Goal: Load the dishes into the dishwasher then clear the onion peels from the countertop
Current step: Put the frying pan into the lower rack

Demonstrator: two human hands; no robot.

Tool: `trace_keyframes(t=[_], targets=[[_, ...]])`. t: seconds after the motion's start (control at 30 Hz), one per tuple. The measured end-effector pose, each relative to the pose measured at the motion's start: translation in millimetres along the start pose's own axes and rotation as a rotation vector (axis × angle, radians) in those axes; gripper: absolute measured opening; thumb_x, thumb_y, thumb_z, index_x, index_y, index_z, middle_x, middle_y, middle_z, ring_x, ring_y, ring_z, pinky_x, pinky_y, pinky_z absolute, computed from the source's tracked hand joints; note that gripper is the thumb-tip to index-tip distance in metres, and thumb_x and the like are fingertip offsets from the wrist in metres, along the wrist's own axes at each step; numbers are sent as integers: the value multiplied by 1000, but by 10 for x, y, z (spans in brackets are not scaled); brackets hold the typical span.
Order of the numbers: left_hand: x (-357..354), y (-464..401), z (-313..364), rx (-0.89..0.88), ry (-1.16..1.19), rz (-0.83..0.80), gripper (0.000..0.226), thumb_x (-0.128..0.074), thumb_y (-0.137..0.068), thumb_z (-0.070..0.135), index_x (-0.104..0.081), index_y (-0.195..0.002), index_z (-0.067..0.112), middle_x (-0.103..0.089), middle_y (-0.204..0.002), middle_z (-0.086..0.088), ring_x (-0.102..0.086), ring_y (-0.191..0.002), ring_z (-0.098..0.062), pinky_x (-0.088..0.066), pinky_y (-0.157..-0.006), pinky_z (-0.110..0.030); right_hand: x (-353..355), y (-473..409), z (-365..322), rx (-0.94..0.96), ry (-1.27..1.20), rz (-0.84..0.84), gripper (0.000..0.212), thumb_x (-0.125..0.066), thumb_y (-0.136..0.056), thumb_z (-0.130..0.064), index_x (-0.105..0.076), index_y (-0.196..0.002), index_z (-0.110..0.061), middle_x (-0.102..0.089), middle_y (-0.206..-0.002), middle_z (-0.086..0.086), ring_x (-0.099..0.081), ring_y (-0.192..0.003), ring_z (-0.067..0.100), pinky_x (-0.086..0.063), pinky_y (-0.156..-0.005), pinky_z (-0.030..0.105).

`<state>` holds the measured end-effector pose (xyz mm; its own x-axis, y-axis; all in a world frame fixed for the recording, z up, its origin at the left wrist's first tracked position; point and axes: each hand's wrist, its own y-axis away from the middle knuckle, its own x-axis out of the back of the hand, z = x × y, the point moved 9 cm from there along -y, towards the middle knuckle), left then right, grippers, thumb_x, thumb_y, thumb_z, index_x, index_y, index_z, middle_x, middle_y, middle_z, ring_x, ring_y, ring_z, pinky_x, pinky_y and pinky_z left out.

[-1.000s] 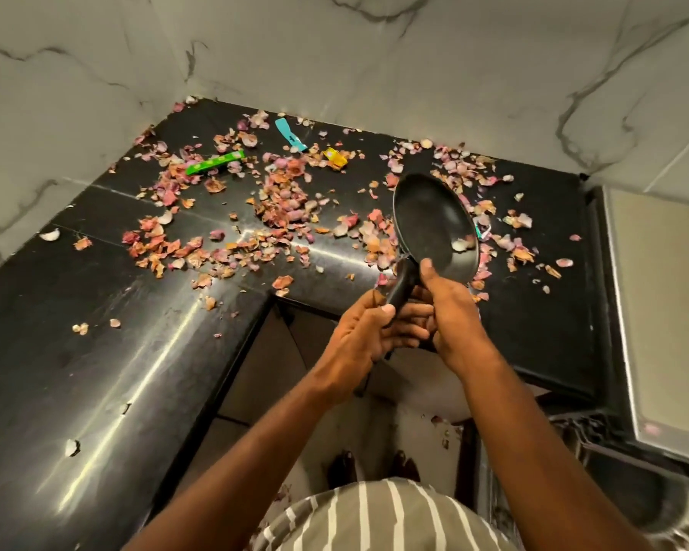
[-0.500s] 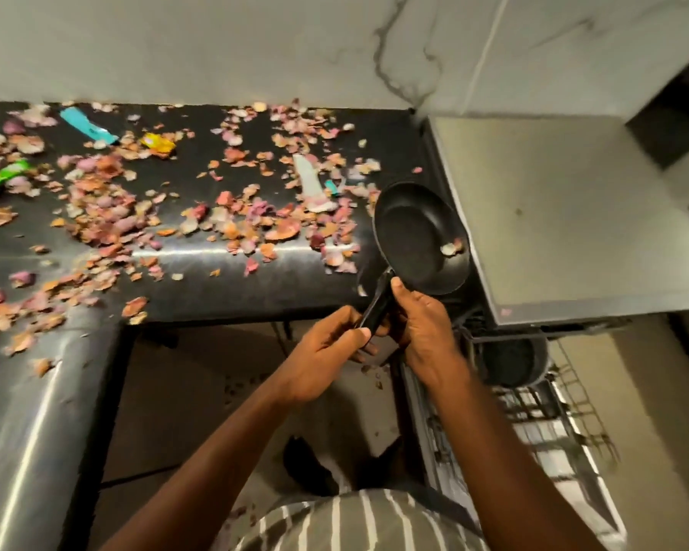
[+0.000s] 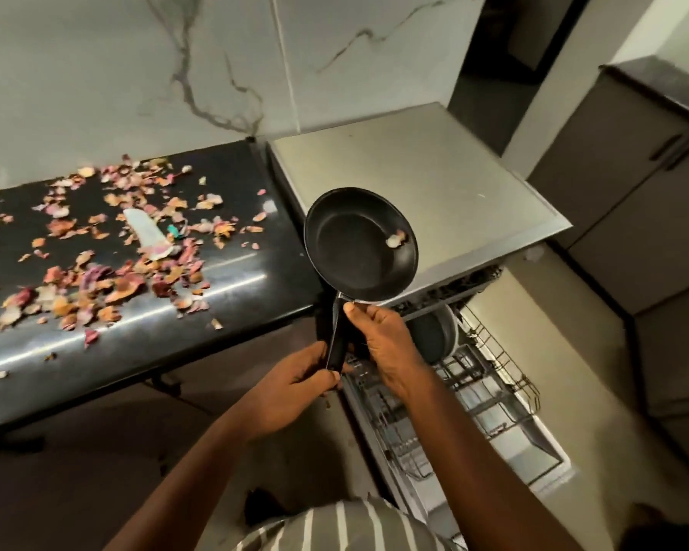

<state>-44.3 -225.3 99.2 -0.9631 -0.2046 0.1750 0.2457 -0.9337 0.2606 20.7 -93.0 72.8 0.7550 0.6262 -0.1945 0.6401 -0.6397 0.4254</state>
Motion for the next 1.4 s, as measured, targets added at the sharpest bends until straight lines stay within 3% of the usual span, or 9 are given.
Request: trace_keyframes(t=[0.23, 0.33, 0.43, 0.63, 0.83, 0.97, 1.03, 1.13, 1.4], targets=[[-1023, -508, 204, 11, -183, -93, 28, -63, -93, 31, -68, -121, 29, -73, -117, 7, -70, -110, -15, -55, -97, -41, 1108, 103, -5, -3, 69, 76, 27, -69, -98, -33, -72, -97, -6, -70, -90, 12, -72, -90, 36, -58, -81, 47], [-1464, -692, 254, -15, -362, -135, 17, -66, -89, 34, -67, -104, 26, -72, -92, 9, -68, -83, -6, -55, -76, -30, 1498, 188, 199, -14, 16, 77, 26, -73, -96, -35, -74, -105, -12, -74, -91, 2, -73, -87, 18, -59, -82, 37], [-1891, -819, 200, -1, -584, -205, 26, -67, -81, 49, -52, -80, 28, -58, -70, 12, -55, -64, -6, -46, -61, -31, 1806, 279, 644, -166, -355, 161, 42, -61, -98, -26, -66, -117, 11, -61, -70, 4, -57, -61, 16, -51, -61, 31], [-2734, -1055, -285, 52, -741, -490, 36, -56, -83, 63, -42, -75, 30, -53, -75, 9, -51, -71, -9, -36, -61, -32, 2244, 347, 1335, -323, -829, 138, 61, -61, -77, -44, -69, -113, 5, -41, -60, 0, -36, -55, 17, -33, -52, 28], [-3249, -1322, -991, 145, -857, -717, 29, -55, -84, 51, -44, -80, 23, -52, -84, 9, -55, -86, -13, -45, -75, -36, 2891, 365, 2216, -465, -615, 436, 93, -32, -93, -79, -74, -106, 3, -61, -69, 4, -56, -58, 17, -44, -53, 27], [-3311, -1650, -1445, 185, -908, -699, 28, -63, -88, 37, -43, -71, 26, -53, -82, 8, -57, -86, -15, -44, -73, -36, 3227, 216, 2619, -414, -497, 634, 63, -64, -81, -69, -73, -109, -13, -69, -78, 1, -68, -74, 17, -57, -73, 40], [-3352, -1878, -1495, 108, -999, -680, 7, -60, -96, 31, -61, -89, 29, -61, -97, 9, -60, -99, -16, -45, -81, -31, 3280, 147, 2819, -444, -475, 647, 52, -78, -81, -56, -67, -118, -21, -74, -98, 1, -74, -89, 19, -60, -86, 43], [-3479, -2127, -1638, -32, -1183, -713, 24, -62, -98, 26, -65, -122, 30, -65, -122, 6, -59, -115, -19, -44, -99, -34, 3296, 25, 3105, -532, -430, 598, 60, -82, -87, -42, -56, -137, -22, -75, -118, 7, -76, -101, 22, -63, -83, 41], [-3730, -2390, -1776, -228, -1418, -740, 36, -54, -104, 24, -48, -139, 17, -49, -146, -8, -43, -133, -30, -32, -110, -44, 3477, -390, 3356, -612, -525, 592, 29, -64, -81, -43, -69, -92, -16, -64, -77, 2, -59, -80, 23, -48, -77, 44]])
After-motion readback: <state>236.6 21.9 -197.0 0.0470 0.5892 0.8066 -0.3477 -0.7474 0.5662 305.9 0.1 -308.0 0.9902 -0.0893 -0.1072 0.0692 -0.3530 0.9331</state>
